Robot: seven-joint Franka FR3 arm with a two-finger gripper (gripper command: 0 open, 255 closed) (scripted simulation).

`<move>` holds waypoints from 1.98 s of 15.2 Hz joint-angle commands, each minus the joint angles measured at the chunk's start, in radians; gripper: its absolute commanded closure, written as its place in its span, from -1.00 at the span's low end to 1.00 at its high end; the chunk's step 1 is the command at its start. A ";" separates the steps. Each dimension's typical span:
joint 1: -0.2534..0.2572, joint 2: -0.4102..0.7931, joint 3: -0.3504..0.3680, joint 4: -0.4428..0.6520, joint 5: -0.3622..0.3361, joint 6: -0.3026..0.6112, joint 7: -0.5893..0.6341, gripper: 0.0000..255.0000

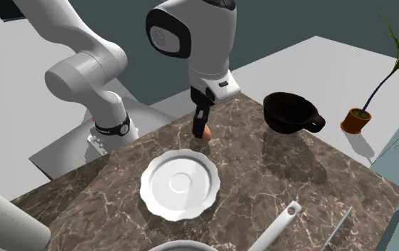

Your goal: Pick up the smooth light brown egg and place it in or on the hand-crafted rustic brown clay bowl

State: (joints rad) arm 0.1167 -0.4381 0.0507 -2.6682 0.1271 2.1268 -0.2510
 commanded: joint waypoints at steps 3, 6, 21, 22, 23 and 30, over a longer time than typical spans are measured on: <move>0.015 0.041 0.008 -0.036 0.021 0.075 -0.007 -1.00; 0.019 0.068 0.011 -0.059 0.028 0.125 -0.009 -1.00; 0.021 0.083 0.013 -0.070 0.031 0.151 -0.011 1.00; 0.021 0.083 0.013 -0.070 0.031 0.151 -0.011 1.00; 0.021 0.083 0.013 -0.070 0.031 0.151 -0.011 1.00; 0.018 0.028 0.011 -0.040 0.023 0.066 -0.002 1.00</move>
State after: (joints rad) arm 0.1361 -0.4018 0.0627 -2.7167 0.1525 2.2103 -0.2537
